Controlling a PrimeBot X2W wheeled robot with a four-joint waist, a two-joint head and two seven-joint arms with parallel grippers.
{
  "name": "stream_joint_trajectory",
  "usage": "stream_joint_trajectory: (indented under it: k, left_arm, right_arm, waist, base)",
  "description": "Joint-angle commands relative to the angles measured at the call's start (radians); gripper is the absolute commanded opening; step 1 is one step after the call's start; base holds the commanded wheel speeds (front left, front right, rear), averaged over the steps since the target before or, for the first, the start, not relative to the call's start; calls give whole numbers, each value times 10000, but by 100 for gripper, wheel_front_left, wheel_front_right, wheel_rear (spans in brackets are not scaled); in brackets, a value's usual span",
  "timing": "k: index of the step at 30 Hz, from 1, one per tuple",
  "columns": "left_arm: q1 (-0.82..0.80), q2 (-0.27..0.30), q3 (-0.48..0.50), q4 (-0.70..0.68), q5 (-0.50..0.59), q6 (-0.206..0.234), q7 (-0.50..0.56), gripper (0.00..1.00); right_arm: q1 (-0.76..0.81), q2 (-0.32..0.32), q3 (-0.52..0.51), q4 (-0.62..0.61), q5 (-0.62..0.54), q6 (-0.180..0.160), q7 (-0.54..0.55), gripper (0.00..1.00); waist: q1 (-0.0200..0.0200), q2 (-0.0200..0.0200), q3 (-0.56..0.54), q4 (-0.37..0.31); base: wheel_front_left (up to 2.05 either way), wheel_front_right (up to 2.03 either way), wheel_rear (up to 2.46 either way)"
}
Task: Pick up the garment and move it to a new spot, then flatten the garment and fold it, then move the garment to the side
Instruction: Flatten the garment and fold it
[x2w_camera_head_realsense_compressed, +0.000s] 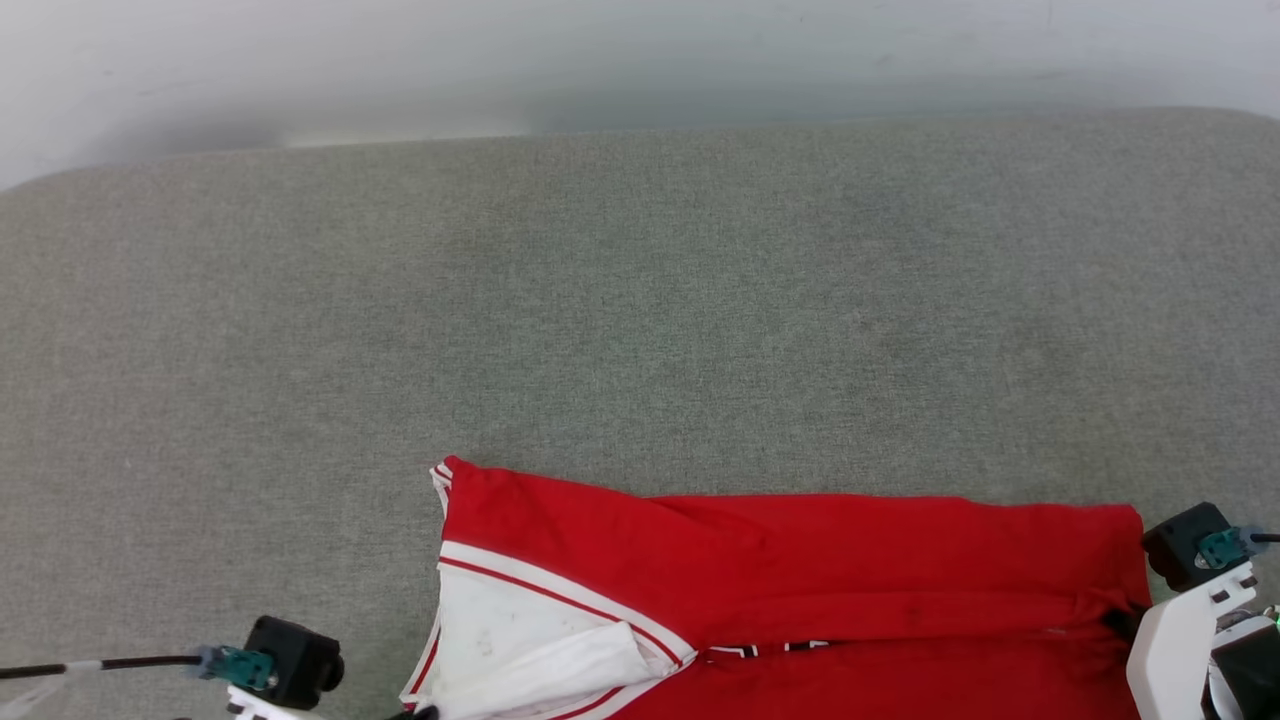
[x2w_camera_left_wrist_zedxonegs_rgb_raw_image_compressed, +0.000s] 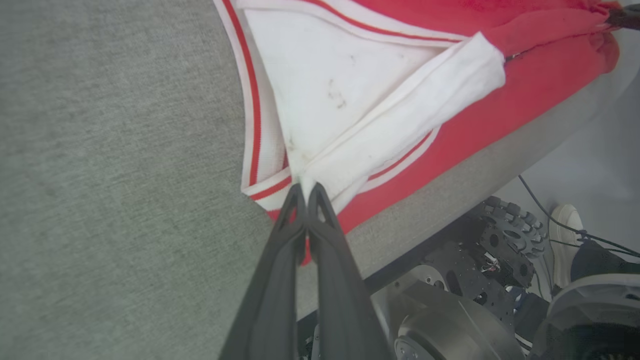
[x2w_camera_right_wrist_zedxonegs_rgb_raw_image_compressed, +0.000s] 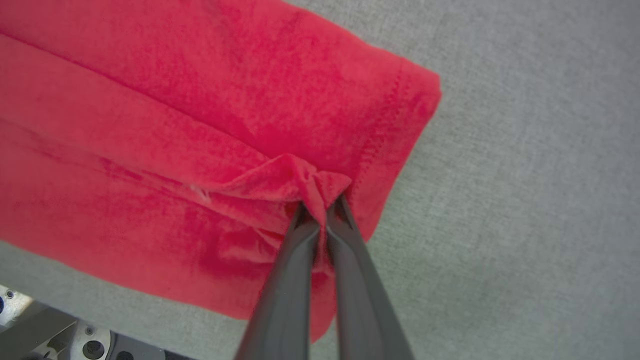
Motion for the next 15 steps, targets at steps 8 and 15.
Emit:
stream_joint_trajectory:
  k: [8,15]
  left_arm:
    - [-108,-595,-381,678,261,-143,-151,100]
    - [-197,-1104,121,813,465,-136,-1573,100]
  right_arm:
    - [-118,160,274,410,386,-8,-304,100]
    - [-29,707,-762,18,1067,-8,-346,100]
  waist:
    - [0,0,-546,-67]
    - [0,0,-1119,-90]
  base:
    - [0,0,0]
    - [0,0,0]
